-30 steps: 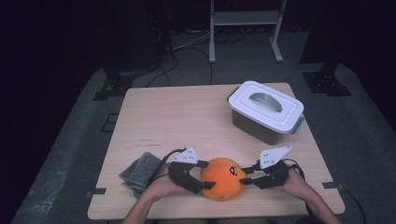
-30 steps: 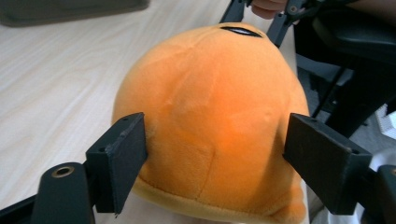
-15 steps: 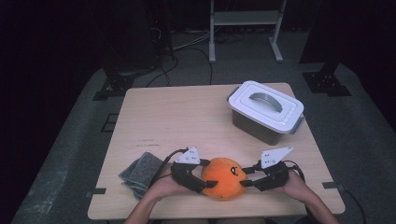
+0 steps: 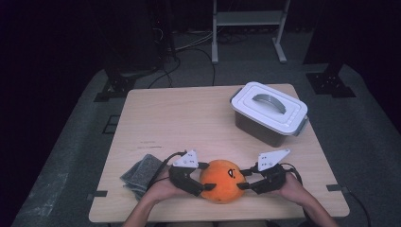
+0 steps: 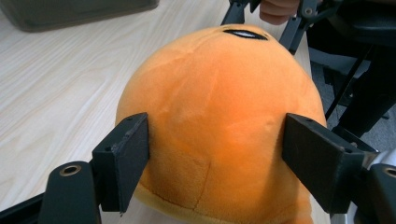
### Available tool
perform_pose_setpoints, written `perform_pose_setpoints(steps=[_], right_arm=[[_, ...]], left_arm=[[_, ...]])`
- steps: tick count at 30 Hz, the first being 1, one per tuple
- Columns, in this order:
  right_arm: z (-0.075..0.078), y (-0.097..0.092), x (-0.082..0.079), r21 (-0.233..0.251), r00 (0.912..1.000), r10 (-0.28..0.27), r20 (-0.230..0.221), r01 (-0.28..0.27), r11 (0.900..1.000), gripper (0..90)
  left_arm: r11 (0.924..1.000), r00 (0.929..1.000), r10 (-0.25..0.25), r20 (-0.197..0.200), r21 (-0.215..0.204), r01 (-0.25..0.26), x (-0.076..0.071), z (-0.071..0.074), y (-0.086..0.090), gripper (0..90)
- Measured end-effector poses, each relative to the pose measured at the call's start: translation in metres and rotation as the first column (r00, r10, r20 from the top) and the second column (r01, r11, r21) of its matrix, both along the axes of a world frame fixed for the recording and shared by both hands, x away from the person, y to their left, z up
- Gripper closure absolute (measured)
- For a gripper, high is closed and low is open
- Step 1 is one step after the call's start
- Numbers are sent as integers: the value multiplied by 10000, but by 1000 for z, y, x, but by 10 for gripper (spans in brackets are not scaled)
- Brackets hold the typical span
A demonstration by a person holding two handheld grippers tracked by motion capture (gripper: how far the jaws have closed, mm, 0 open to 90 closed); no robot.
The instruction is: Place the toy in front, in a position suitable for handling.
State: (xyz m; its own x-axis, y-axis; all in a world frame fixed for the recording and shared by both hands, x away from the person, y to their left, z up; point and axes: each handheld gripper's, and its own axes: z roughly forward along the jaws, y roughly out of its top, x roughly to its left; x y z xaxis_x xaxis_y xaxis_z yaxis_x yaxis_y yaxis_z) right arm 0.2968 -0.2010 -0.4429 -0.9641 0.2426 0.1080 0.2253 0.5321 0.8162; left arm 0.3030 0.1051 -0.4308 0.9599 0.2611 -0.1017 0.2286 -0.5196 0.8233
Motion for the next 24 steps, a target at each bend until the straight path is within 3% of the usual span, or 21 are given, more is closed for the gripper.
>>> perform_pose_setpoints(steps=[4,12,20,24], right_arm=[[-1,9,1,-8,9998,-9,221,9,10000,535],[-1,13,2,49,9998,153,82,-153,9999,526],[5,2,4,265,9991,-19,-424,30,9996,369],[9,-2,3,229,9991,-148,-409,158,9996,324]], left_arm=[[10000,10000,39,25,56,-39,2,1,7,233],[9998,9999,37,-136,-202,-40,0,-1,13,222],[9994,10000,29,-12,-355,-30,-1,5,16,195],[9989,10000,-1,73,-471,5,-2,8,19,188]])
